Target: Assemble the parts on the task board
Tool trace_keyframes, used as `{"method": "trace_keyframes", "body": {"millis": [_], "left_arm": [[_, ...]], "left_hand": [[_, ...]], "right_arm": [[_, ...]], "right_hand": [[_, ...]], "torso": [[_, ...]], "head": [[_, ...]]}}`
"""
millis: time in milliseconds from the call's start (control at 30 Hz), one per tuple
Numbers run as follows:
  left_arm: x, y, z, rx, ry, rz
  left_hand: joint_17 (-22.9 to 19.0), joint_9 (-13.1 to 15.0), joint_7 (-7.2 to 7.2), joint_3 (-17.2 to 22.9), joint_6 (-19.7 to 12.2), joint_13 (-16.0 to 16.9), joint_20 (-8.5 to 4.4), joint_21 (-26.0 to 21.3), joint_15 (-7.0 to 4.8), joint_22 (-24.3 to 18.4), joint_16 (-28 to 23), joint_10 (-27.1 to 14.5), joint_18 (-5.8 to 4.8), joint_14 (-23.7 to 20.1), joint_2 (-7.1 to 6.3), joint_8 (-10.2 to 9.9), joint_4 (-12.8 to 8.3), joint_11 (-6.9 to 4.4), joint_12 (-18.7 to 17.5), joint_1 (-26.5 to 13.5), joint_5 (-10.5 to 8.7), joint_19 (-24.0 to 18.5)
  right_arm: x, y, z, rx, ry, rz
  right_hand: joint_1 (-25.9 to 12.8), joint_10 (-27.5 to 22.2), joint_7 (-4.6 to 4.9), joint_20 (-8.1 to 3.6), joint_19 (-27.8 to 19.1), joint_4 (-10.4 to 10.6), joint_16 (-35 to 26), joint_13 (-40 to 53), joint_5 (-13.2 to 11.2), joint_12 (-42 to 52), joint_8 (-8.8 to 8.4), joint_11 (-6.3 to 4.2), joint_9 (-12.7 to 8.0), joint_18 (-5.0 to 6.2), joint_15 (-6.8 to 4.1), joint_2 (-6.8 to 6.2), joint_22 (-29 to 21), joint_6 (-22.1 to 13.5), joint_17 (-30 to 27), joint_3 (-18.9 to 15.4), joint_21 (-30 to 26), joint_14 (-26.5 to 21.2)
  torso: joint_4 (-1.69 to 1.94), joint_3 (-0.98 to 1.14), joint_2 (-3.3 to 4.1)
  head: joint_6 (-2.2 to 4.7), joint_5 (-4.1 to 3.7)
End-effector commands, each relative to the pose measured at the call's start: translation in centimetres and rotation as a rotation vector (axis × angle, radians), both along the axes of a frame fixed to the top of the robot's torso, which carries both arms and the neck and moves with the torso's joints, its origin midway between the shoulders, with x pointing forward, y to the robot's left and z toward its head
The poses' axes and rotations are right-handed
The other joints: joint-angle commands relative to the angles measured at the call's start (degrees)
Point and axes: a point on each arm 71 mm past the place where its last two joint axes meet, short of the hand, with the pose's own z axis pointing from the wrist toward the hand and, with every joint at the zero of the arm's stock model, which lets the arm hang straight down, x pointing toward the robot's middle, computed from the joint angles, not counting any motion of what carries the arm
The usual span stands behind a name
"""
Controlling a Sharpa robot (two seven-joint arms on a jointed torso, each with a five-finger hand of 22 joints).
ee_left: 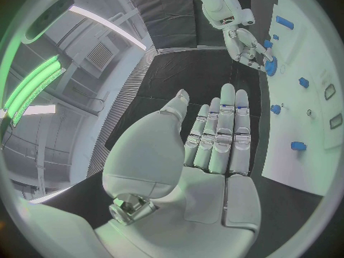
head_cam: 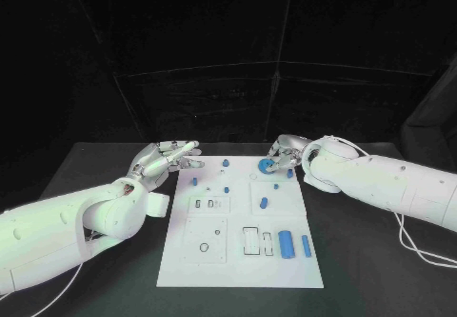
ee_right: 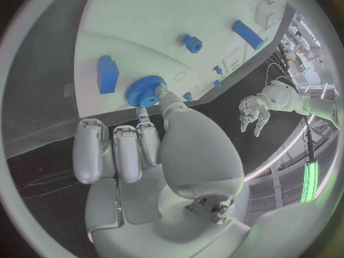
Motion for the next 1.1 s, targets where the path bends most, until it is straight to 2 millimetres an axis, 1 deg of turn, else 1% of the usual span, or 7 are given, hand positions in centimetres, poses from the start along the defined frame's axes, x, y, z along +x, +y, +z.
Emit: {"method": "trace_keyframes", "body": {"millis": [33,133,367,467,733,967,1100], "left_arm": [[0.0,-0.1,0.1,-0.011,-0.003,-0.013],[0.0,-0.2,0.1,-0.011,-0.003,-0.014],[0.0,-0.2,0.1,-0.011,-0.002,-0.016],[-0.1,-0.2,0.1,-0.012,-0.001,-0.016],[-0.1,-0.2,0.1,-0.016,0.004,-0.014],[-0.1,-0.3,0.1,-0.018,0.005,-0.016],[-0.1,-0.3,0.1,-0.017,0.005,-0.015]], "left_hand": [[0.06,-0.03,0.11,0.03,0.18,-0.07,-0.02,-0.38,-0.04,-0.06,-0.32,-0.04,0.82,0.16,0.44,-0.20,-0.42,0.09,-0.29,0.15,0.23,0.51],[0.06,-0.03,0.11,0.03,0.18,-0.07,-0.02,-0.38,-0.04,-0.06,-0.32,-0.04,0.82,0.16,0.44,-0.20,-0.42,0.09,-0.29,0.15,0.23,0.51],[0.06,-0.03,0.11,0.03,0.18,-0.07,-0.02,-0.38,-0.04,-0.06,-0.32,-0.04,0.82,0.16,0.44,-0.20,-0.42,0.09,-0.29,0.15,0.23,0.51],[0.06,-0.03,0.11,0.03,0.18,-0.07,-0.02,-0.38,-0.04,-0.06,-0.32,-0.04,0.82,0.16,0.44,-0.20,-0.42,0.09,-0.29,0.15,0.23,0.51],[0.12,-0.04,0.12,0.00,0.16,-0.08,-0.02,-0.43,-0.04,-0.10,-0.40,-0.06,0.81,0.13,0.49,-0.24,-0.55,0.10,-0.36,0.17,0.22,0.52],[0.12,-0.04,0.12,0.00,0.16,-0.08,-0.02,-0.43,-0.04,-0.10,-0.40,-0.06,0.81,0.13,0.49,-0.24,-0.55,0.10,-0.36,0.17,0.22,0.52],[0.12,-0.04,0.12,0.00,0.16,-0.08,-0.02,-0.43,-0.04,-0.10,-0.40,-0.06,0.81,0.13,0.49,-0.24,-0.55,0.10,-0.36,0.17,0.22,0.52]], "right_arm": [[-0.1,0.2,0.0,-0.018,-0.028,0.002],[-0.1,0.4,0.4,-0.006,-0.074,0.013],[-0.8,1.7,1.4,0.036,-0.201,0.066],[-1.2,2.3,1.6,0.046,-0.214,0.086],[-2.2,5.5,2.1,0.070,-0.235,0.157],[-2.2,8.6,1.9,0.047,-0.239,0.190],[-2.2,10.1,1.4,0.035,-0.225,0.205]], "right_hand": [[1.11,0.69,-1.03,-0.28,0.80,-0.39,0.43,4.76,-1.37,0.78,1.55,-0.61,0.67,-0.85,-0.56,1.14,0.70,3.07,2.19,1.60,0.55,3.53],[1.87,1.25,-1.95,-0.78,1.29,-1.15,0.65,5.58,-1.67,1.48,2.62,-1.36,1.06,-1.02,-1.22,1.59,1.57,5.52,2.63,2.75,0.90,3.62],[2.72,2.14,-2.72,-1.61,2.92,-2.52,1.22,6.89,-1.56,2.57,3.08,-2.07,1.29,-1.64,-1.98,1.62,4.46,7.47,3.78,4.27,2.05,3.87],[2.59,2.15,-2.71,-1.67,2.95,-2.55,1.25,6.91,-1.53,2.56,3.00,-2.09,1.27,-1.65,-2.01,1.58,4.51,7.49,3.82,4.34,2.07,3.88],[1.22,2.07,-2.61,-1.84,2.95,-2.47,1.14,6.78,-0.58,2.26,2.10,-2.06,1.02,-1.66,-2.03,1.05,4.53,7.31,3.57,4.86,2.11,3.82],[-0.23,1.58,-2.34,-1.75,2.79,-2.05,0.96,6.07,-0.21,1.39,1.06,-1.90,0.70,-1.62,-1.84,0.45,4.31,6.72,3.21,5.16,2.02,3.72],[-0.51,1.48,-2.25,-1.70,2.76,-1.95,0.93,5.93,-0.31,1.20,0.77,-1.82,0.61,-1.61,-1.78,0.35,4.27,6.54,3.16,5.29,2.00,3.71]], "torso": [[-0.03,-0.01,-0.02],[-0.08,0.00,-0.01],[0.06,0.04,-0.03],[0.18,-0.08,-0.07],[0.03,-0.03,0.00],[0.17,-0.16,0.01],[0.01,-0.02,0.02]], "head": [[0.01,0.10],[0.03,0.12],[0.08,0.21],[0.19,0.14],[0.27,0.95],[0.12,1.54],[0.03,1.66]]}}
